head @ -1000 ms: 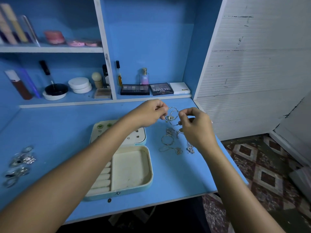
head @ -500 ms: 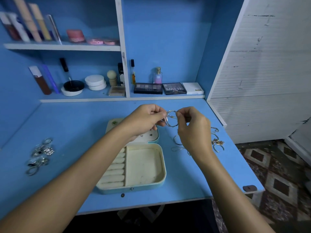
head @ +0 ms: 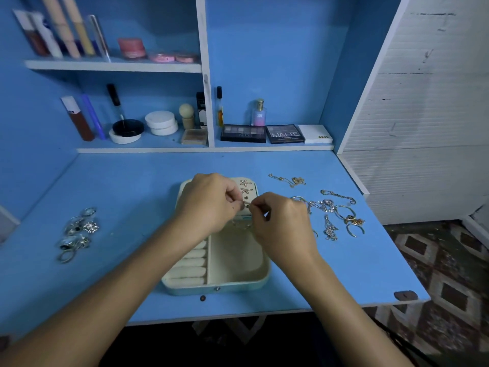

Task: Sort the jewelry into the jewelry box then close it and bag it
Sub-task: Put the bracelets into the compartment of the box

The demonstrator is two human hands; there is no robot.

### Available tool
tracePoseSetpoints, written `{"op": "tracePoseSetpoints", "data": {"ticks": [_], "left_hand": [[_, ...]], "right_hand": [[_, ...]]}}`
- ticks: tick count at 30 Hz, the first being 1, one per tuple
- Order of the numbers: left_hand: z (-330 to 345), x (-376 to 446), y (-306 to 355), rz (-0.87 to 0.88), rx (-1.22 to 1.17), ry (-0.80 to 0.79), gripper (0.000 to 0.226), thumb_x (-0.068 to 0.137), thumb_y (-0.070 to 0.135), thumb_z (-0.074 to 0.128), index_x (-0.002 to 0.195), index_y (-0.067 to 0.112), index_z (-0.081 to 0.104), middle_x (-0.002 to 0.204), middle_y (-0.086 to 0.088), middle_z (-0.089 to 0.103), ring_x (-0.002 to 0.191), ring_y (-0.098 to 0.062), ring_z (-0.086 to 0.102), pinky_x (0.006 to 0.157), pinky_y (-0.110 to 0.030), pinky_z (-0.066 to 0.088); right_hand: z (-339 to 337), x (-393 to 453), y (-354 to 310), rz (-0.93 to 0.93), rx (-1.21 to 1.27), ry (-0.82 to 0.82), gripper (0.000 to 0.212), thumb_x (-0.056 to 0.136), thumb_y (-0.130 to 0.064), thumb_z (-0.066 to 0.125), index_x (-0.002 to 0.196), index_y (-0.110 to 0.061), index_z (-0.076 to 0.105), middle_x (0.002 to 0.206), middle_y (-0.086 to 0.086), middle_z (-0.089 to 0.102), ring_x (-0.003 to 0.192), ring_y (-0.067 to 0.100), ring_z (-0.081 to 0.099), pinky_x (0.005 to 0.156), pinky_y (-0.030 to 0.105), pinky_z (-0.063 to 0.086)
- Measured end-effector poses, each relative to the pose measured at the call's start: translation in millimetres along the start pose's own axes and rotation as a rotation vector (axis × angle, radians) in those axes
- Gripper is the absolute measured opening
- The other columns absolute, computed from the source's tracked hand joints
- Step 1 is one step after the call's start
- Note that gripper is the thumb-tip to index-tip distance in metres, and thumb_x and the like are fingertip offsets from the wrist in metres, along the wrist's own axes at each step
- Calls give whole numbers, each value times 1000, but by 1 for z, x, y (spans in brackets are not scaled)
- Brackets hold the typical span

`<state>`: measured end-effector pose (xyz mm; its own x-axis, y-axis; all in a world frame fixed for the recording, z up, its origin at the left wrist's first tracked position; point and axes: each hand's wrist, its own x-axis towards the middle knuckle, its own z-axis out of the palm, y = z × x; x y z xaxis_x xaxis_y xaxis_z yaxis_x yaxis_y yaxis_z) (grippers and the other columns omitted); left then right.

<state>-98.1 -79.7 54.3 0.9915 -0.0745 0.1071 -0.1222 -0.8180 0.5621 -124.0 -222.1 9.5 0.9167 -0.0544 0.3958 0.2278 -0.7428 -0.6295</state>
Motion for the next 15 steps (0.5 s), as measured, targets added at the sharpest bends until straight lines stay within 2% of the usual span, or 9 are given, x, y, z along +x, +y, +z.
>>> {"op": "tracePoseSetpoints", "data": {"ticks": [3,7,11,15], "left_hand": [[4,-7,-6,51,85,-31,7,80,19,78,78,25,78,75,8,72,79,-14,68,79,-31,56],[7,-16,-12,111,192,-68,12,85,18,71,88,26,79,84,4,74,88,-18,67,80,-34,54],[11,-19,-19,189,324,-131,19,87,20,62,94,28,77,89,-2,70,89,-27,63,75,-35,52],[12,-20,-23,229,393,-165,21,88,19,60,100,26,76,97,-1,66,95,-27,62,77,-37,52]], "right_hand": [[-5,-4,-2,44,-30,-154,12,89,-18,63,87,-16,74,81,5,73,77,30,65,71,40,54],[-13,-7,-7,59,-143,-343,13,91,-28,64,97,-24,75,88,0,73,87,27,65,76,37,55],[-22,-9,-10,48,-199,-477,19,87,-24,62,98,-33,73,91,-5,72,91,23,64,73,31,53],[-24,-7,-13,-6,-285,-568,17,87,-27,63,97,-37,74,92,-7,71,91,20,62,67,27,45]]}}
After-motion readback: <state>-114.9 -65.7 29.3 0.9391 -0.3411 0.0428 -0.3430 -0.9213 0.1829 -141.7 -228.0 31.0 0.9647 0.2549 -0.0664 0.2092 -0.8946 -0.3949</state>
